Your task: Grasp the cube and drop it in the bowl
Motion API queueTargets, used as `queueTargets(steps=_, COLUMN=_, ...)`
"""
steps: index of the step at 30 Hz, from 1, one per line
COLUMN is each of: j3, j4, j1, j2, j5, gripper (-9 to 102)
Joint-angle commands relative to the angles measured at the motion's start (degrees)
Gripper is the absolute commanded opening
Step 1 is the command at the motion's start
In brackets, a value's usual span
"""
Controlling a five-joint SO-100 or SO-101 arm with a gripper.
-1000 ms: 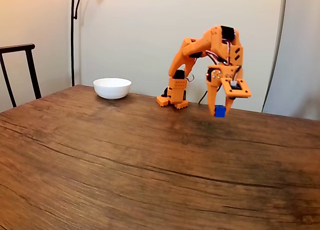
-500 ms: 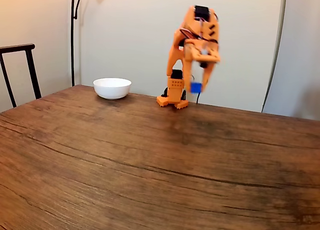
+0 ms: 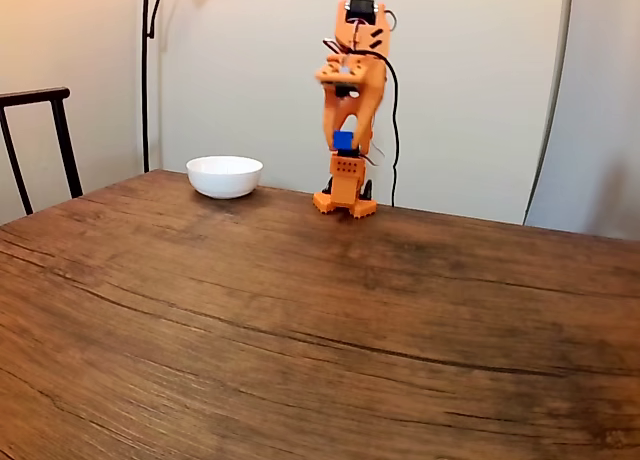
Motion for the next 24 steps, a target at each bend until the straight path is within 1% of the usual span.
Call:
queueTargets(steps=1, j3=2.37, j4=3.34, j1=3.08, j2=6.15, j5=1.76, gripper=2)
queueTargets(steps=4, j3=5.98, j4=3.34, j1=7.47, j2=10.99, j5=4.31, gripper=2)
queueTargets(steps=7, j3=9.58, j4=3.34, j1=14.15, j2=16.44, j5=8.00, gripper=2)
queueTargets(steps=15, j3=21.09, j4=3.08, j1=40.52, j2=31.73, j5=20.74, gripper=3)
queueTargets(steps=19, j3=27.25, j4=0.44, j1=52.56, j2=37.00, j5=27.33, gripper=3)
queueTargets(steps=24, j3=34.19, j4=-4.31, j1=63.28, j2=38.58, j5=33.31, gripper=3)
